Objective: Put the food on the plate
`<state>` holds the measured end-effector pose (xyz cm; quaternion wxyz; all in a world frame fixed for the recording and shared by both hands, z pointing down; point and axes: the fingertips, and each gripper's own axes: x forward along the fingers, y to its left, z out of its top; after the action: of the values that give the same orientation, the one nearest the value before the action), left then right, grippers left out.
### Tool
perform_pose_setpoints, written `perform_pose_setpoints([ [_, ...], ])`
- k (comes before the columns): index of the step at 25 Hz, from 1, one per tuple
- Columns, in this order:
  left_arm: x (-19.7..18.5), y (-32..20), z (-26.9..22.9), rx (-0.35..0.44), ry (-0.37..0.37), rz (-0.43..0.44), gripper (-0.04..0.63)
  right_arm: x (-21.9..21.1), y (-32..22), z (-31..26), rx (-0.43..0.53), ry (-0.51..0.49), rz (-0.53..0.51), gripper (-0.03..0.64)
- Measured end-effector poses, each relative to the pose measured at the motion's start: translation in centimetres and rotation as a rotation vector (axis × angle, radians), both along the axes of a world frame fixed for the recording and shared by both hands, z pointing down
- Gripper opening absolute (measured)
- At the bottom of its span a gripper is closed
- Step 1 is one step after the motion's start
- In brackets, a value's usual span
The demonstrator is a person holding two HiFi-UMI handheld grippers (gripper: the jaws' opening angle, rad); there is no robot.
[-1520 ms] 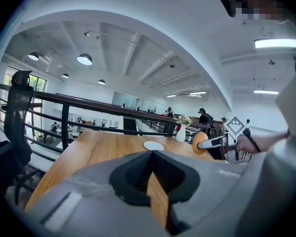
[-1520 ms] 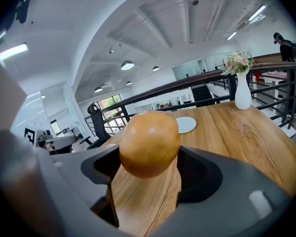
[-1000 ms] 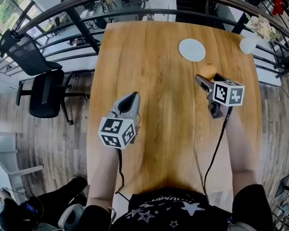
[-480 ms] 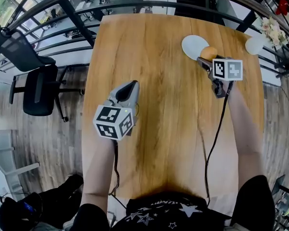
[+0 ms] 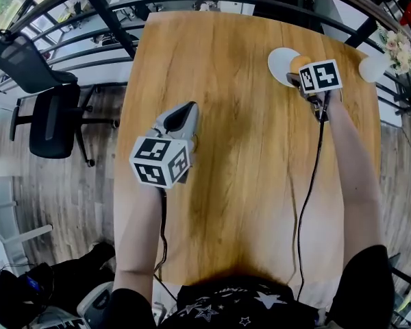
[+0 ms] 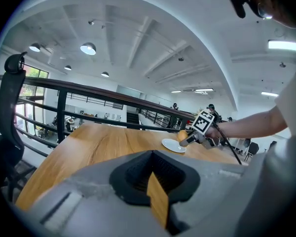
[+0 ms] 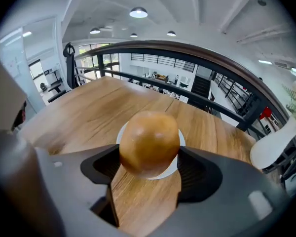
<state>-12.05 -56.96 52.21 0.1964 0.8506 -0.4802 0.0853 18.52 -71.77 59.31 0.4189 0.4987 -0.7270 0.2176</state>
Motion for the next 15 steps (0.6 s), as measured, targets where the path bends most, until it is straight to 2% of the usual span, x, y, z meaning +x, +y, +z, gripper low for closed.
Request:
perform_pose_setpoints([
  [5,0.2,-0.3,0.7,-0.01,0.004,0.001,0.002,-0.4,-0.6,1.6,-0.092,0.016,-0.011,0.359],
  [10,0.1,-0.2,1.6,-0.03,0.01,-0.001,0.002,0.1,-1.6,2.5,-0.086,0.123,-0.014,0.36],
  [15,-0.4,-0.1,2.1,-0.041,0.012,-0.003,0.002,-0.5,-2.1,2.5,-0.09,0.144,-0.037,0.36],
])
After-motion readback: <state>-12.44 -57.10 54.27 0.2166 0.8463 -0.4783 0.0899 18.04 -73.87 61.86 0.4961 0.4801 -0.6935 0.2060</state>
